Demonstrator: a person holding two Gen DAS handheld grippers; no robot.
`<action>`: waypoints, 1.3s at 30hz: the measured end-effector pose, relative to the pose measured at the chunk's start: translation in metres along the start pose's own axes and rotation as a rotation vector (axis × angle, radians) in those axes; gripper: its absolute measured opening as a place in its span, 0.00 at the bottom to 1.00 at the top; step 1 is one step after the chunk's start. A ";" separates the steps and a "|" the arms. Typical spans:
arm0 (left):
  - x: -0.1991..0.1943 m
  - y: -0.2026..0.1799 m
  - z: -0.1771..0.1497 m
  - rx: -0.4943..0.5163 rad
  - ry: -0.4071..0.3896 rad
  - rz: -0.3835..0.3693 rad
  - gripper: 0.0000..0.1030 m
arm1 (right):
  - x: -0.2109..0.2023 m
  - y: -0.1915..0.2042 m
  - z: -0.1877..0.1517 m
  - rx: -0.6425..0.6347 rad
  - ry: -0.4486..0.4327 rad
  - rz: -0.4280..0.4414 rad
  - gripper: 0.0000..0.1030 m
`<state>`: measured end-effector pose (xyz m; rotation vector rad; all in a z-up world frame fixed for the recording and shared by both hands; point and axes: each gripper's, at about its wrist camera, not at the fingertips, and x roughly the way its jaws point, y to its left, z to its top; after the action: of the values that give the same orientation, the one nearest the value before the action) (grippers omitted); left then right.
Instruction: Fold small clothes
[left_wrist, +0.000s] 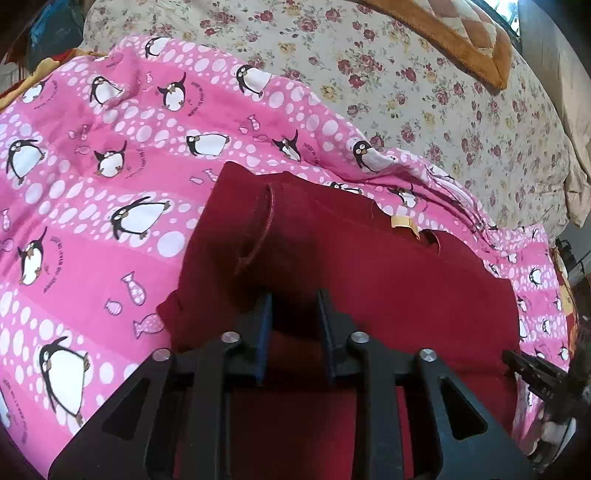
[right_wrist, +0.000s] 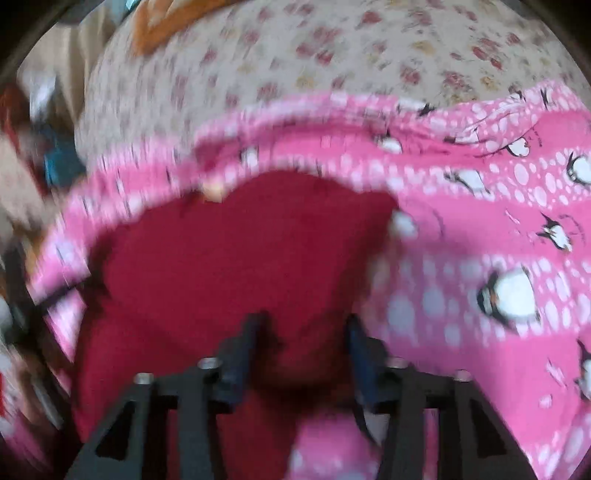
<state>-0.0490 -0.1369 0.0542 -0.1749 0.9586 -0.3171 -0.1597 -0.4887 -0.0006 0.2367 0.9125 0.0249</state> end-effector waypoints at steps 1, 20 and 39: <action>-0.002 0.000 -0.001 0.008 -0.005 0.011 0.31 | -0.005 -0.001 -0.006 -0.008 -0.019 -0.005 0.27; -0.017 0.002 -0.014 0.068 -0.049 0.114 0.35 | -0.008 0.019 0.013 0.009 -0.070 -0.029 0.37; -0.034 0.016 -0.044 0.102 -0.018 0.138 0.43 | -0.039 0.018 -0.038 -0.005 0.010 -0.003 0.43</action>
<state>-0.1008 -0.1106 0.0515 -0.0183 0.9296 -0.2363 -0.2127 -0.4690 0.0113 0.2308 0.9229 0.0261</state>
